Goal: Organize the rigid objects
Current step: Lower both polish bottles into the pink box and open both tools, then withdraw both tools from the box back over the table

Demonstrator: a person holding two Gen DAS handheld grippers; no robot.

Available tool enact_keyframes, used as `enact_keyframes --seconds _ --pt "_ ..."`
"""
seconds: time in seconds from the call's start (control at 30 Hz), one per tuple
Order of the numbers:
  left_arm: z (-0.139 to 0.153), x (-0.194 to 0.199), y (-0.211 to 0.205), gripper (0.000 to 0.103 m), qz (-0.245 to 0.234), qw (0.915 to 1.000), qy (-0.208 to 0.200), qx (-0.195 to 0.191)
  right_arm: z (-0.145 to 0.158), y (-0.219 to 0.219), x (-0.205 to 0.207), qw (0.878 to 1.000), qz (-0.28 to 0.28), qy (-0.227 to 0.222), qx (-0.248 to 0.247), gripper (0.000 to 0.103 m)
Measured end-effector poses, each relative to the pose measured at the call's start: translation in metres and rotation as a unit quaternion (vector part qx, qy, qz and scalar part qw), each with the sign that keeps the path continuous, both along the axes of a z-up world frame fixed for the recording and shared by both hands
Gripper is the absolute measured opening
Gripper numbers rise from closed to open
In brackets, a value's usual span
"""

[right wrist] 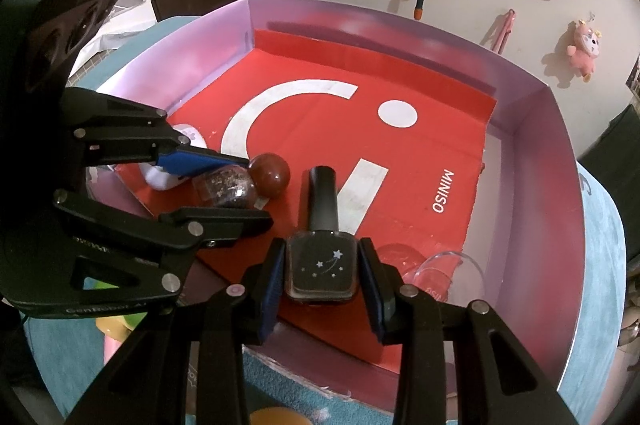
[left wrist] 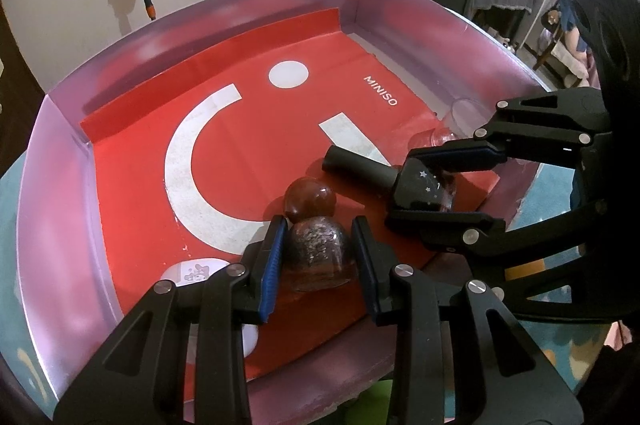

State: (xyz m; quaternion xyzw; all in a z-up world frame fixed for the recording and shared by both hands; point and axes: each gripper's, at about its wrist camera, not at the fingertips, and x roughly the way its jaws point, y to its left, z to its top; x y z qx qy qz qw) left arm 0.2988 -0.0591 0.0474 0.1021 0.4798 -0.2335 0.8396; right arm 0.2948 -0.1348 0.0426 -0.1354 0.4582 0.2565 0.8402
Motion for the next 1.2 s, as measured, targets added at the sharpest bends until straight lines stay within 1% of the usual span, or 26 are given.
enact_keyframes --seconds 0.17,0.27,0.3,0.4,0.5,0.73,0.77,0.83,0.87,0.97,1.07,1.13,1.17,1.2 --pt "0.001 0.000 0.002 0.034 0.001 1.0000 0.002 -0.004 0.001 -0.001 0.000 1.000 0.000 0.001 0.001 0.038" --pt "0.002 0.001 0.004 0.043 0.011 0.9999 -0.004 0.002 0.001 -0.001 0.000 1.000 0.000 0.001 0.001 0.038" --pt "0.003 0.001 0.006 0.046 0.013 0.9999 -0.005 -0.002 0.002 -0.001 -0.001 1.000 0.001 0.001 0.002 0.038" --pt "0.006 0.001 0.010 0.051 0.015 0.9998 -0.007 -0.012 0.004 -0.002 -0.001 1.000 0.000 -0.001 0.004 0.038" --pt "0.010 -0.001 0.012 0.054 0.016 0.9996 -0.012 -0.018 0.008 -0.002 -0.003 1.000 0.001 -0.004 0.004 0.038" --pt "0.026 -0.014 0.019 0.055 0.027 0.9988 -0.029 -0.029 0.023 -0.008 -0.015 1.000 -0.005 -0.018 0.010 0.038" --pt "0.028 -0.017 0.020 0.056 0.029 0.9986 -0.031 -0.031 0.026 -0.009 -0.018 1.000 -0.007 -0.022 0.011 0.038" --pt "0.035 -0.024 0.023 0.064 0.036 0.9979 -0.037 -0.038 0.034 -0.012 -0.024 0.999 -0.011 -0.029 0.015 0.038" --pt "0.039 -0.029 0.026 0.069 0.039 0.9974 -0.042 -0.044 0.038 -0.014 -0.028 0.999 -0.012 -0.033 0.017 0.040" --pt "0.052 -0.046 0.031 0.071 0.047 0.9953 -0.058 -0.061 0.053 -0.018 -0.043 0.998 -0.017 -0.048 0.023 0.049" --pt "0.068 -0.069 0.041 0.077 0.065 0.9915 -0.080 -0.080 0.068 -0.022 -0.059 0.997 -0.023 -0.066 0.031 0.053" --pt "0.076 -0.081 0.044 0.077 0.071 0.9892 -0.093 -0.088 0.078 -0.025 -0.072 0.996 -0.027 -0.078 0.039 0.060" --pt "0.081 -0.091 0.047 0.078 0.079 0.9872 -0.104 -0.091 0.083 -0.026 -0.079 0.995 -0.028 -0.085 0.042 0.066" --pt "0.084 -0.097 0.048 0.080 0.085 0.9857 -0.113 -0.092 0.089 -0.027 -0.089 0.994 -0.030 -0.095 0.046 0.070"
